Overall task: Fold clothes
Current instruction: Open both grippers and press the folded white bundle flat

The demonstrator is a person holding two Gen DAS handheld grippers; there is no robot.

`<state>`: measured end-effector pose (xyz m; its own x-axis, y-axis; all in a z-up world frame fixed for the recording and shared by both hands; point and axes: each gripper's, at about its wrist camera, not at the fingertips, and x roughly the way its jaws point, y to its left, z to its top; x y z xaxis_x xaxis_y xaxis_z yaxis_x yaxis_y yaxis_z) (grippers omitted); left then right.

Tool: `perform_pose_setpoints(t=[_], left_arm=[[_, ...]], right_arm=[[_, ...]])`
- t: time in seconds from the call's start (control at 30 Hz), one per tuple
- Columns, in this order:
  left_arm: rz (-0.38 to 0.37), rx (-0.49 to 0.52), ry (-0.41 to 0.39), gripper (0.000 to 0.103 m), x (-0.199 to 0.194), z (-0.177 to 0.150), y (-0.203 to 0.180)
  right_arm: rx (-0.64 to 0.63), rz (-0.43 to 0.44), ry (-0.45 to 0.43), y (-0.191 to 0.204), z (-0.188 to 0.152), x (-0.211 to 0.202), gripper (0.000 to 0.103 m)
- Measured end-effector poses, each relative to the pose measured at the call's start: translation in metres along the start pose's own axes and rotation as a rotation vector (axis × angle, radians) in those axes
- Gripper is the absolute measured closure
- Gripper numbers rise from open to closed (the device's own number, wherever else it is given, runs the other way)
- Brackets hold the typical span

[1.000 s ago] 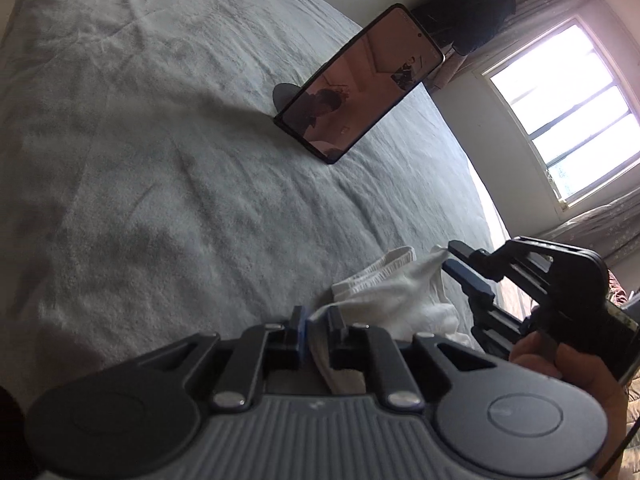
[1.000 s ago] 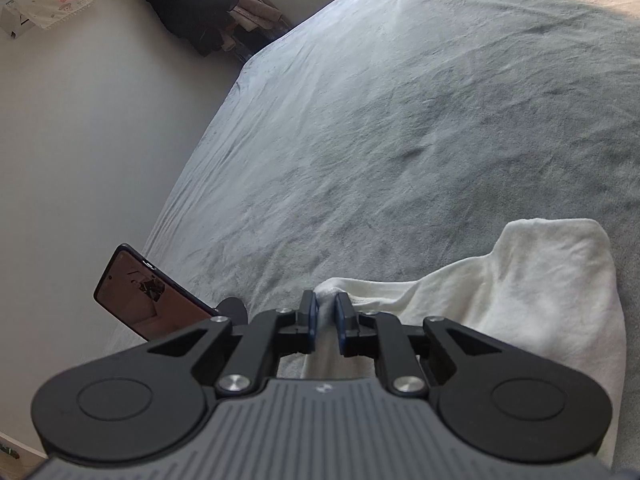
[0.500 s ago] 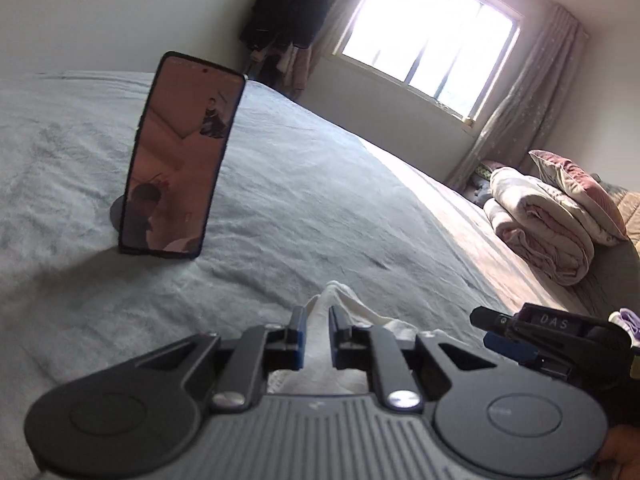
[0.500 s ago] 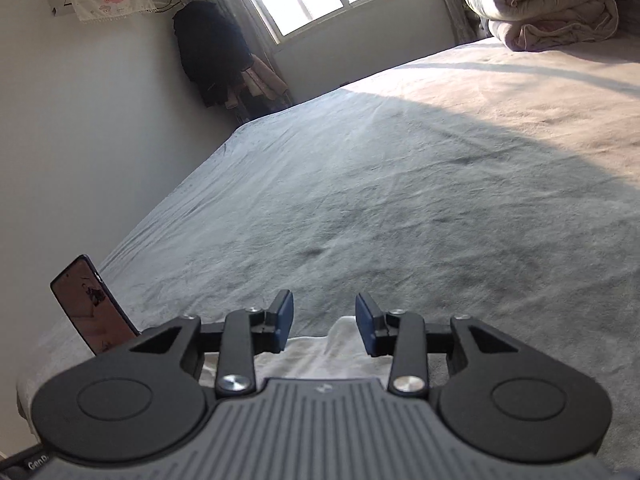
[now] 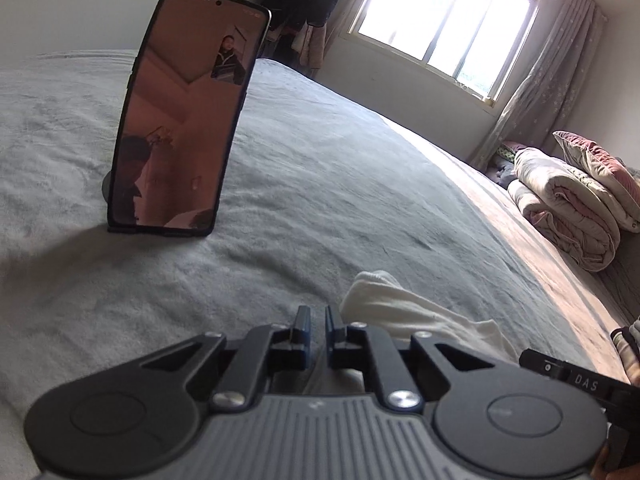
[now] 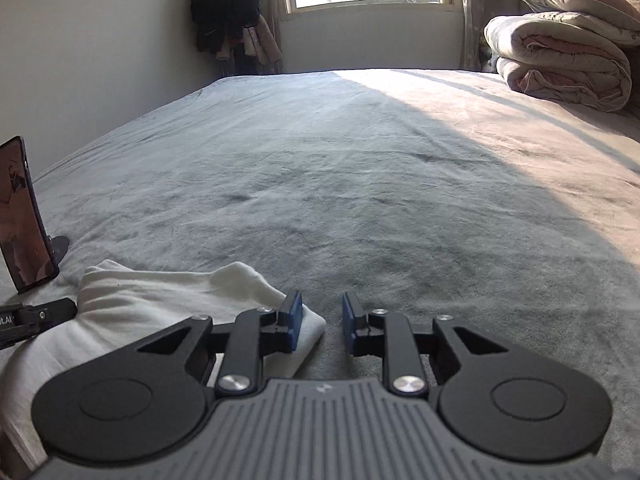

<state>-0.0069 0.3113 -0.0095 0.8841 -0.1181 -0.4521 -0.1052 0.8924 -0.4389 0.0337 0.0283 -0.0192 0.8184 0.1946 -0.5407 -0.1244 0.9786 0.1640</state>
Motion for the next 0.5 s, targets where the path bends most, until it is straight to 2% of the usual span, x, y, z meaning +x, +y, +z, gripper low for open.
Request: perform_pose_setpoints(t=[0.17,0.23,0.4,0.5], left_arm=[[0.006,-0.041,0.004,0.095,0.007,0.002,0.008],[-0.016,-0.042,-0.013,0.095,0.005,0.004,0.007],[-0.163,-0.020,-0.004,0.090,-0.003,0.007,-0.004],[-0.248,0.064,0.019,0.087,-0.005,-0.001,-0.017]], right_arm=[[0.046,0.079,-0.047,-0.005,-0.002,-0.019,0.077],[0.059,0.114,-0.058,0.000,-0.004,-0.026,0.077],[0.061,0.188,-0.075,0.012,-0.011,-0.044,0.077],[0.025,0.214,-0.091,0.019,-0.019,-0.057,0.077]])
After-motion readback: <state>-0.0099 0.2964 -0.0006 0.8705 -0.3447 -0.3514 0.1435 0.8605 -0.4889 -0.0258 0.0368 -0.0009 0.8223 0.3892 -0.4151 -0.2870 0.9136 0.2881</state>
